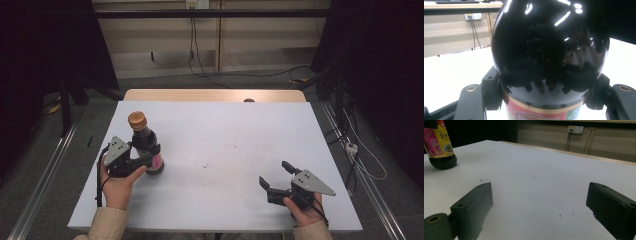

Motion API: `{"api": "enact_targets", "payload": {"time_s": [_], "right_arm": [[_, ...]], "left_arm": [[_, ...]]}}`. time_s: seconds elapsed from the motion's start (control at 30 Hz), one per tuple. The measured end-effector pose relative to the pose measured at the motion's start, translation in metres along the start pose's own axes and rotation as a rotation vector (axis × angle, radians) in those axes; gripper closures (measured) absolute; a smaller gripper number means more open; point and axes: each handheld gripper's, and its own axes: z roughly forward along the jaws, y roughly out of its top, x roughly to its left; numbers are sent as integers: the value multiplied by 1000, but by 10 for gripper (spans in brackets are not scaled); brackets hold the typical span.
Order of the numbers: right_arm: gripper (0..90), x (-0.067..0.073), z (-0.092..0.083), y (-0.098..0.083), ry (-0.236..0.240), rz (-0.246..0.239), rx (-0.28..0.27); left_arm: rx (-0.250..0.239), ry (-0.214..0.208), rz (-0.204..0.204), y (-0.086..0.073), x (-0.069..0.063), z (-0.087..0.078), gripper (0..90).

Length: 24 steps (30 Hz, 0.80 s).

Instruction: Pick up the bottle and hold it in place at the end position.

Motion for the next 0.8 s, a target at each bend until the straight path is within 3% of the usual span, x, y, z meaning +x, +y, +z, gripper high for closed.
{"api": "enact_targets", "payload": {"time_s": [0.2,0.37,0.8], "right_arm": [[65,-2,-2,0,-6,6,-5],[65,-1,-1,1,-1,-1,-6],[65,-2,-2,1,3,4,-9]], "left_arm": [[-23,-7,-36,6,4,3,316],[-3,-23,-14,11,3,9,316],[14,-82,-7,24,-6,24,316]]}}
